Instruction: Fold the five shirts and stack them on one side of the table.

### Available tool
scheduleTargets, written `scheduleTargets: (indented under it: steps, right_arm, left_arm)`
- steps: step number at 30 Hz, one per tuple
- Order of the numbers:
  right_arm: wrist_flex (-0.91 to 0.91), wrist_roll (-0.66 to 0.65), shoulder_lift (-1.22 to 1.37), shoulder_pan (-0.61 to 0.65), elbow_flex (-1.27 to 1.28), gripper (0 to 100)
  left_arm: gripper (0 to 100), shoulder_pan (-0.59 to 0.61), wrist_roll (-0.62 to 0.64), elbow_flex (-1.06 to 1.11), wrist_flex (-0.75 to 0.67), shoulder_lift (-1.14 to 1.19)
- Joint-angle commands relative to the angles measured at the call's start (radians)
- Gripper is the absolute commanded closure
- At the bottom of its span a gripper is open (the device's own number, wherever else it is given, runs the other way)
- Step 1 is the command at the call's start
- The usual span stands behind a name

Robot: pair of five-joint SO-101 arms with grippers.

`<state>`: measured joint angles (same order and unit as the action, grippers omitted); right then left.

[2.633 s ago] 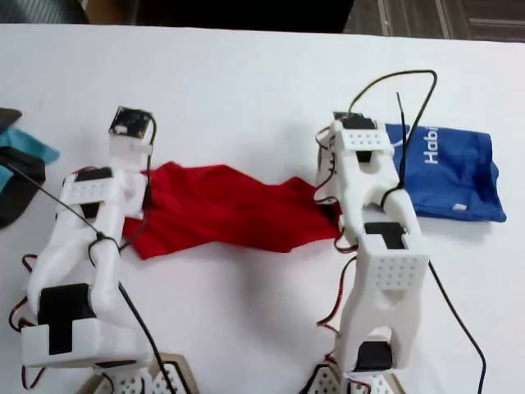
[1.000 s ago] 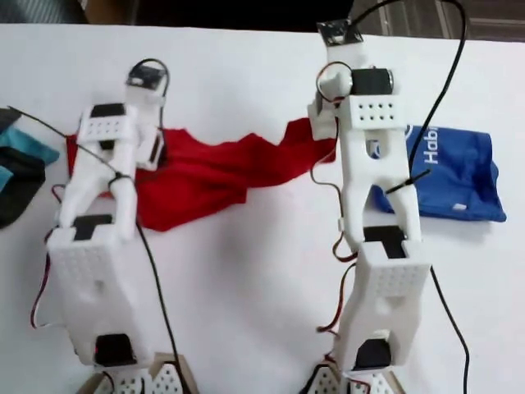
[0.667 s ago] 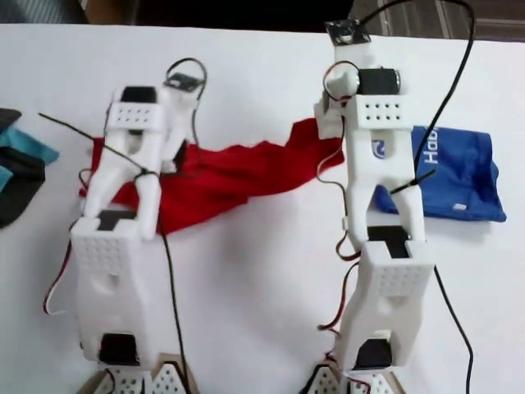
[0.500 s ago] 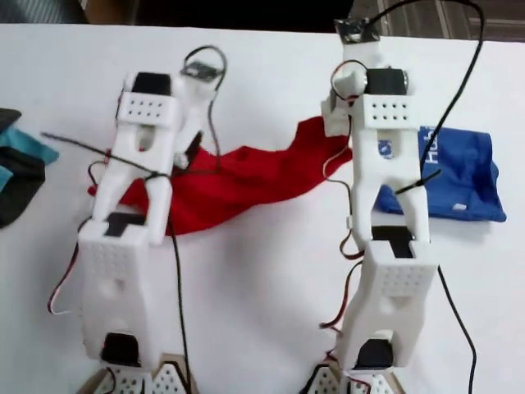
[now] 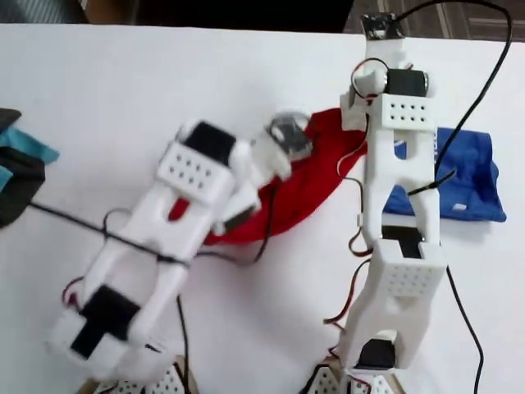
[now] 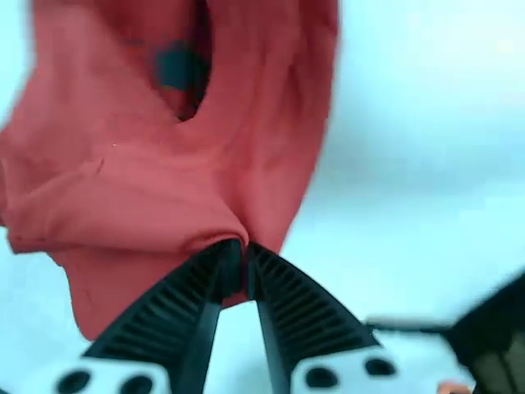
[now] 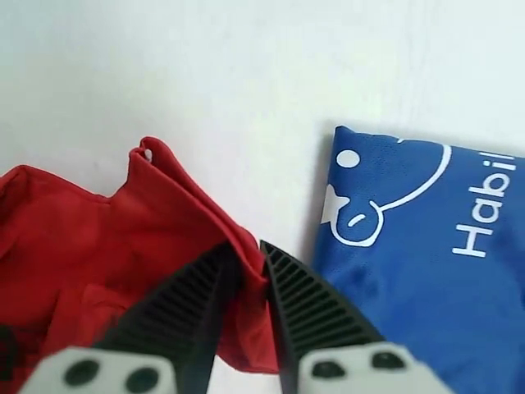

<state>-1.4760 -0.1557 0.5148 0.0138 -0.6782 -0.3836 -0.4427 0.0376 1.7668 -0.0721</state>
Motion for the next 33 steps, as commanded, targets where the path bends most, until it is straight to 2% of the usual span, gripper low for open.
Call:
scheduleTargets:
  steps: [1,4,8,11,13,16,20,24,27,31,33]
  right_arm:
    - [0.016,-0.005,-0.008,-0.013,-0.048,97.8]
    - [0.016,-0.005,-0.007,-0.013,-0.048,97.8]
    - [0.016,-0.005,-0.007,-0.013,-0.048,97.8]
    - [0.016,-0.005,-0.007,-0.013,-0.048,97.8]
    - [0.016,-0.005,-0.007,-0.013,-0.048,97.8]
    - [0.016,-0.005,-0.007,-0.013,-0.048,97.8]
    - [0.016,-0.006,-0.008,-0.013,-0.048,97.8]
    - [0.015,-0.006,-0.008,-0.013,-0.048,97.8]
    - [0.015,-0.006,-0.008,-0.013,-0.048,97.8]
    - [0.015,-0.006,-0.010,-0.013,-0.048,97.8]
    - [0.015,-0.006,-0.010,-0.013,-0.048,97.8]
  left_arm:
    - [97,-0.017,-0.083,0.110,0.009,-0.160]
    - [94,0.020,-0.123,0.131,0.011,-0.241]
    - [80,0.094,-0.164,0.070,0.011,-0.354]
    - [80,0.146,-0.184,-0.038,-0.025,-0.416]
    - [81,0.189,-0.161,-0.071,-0.115,-0.420]
    - [80,0.239,-0.084,0.024,-0.339,-0.364]
    - [80,0.261,-0.068,0.216,-0.601,-0.167]
    - [80,0.310,-0.069,0.243,-0.755,0.074]
    - [80,0.358,-0.069,0.180,-0.746,0.218]
    - [81,0.376,-0.087,0.101,-0.605,0.325]
    - [85,0.368,-0.129,0.082,-0.528,0.341]
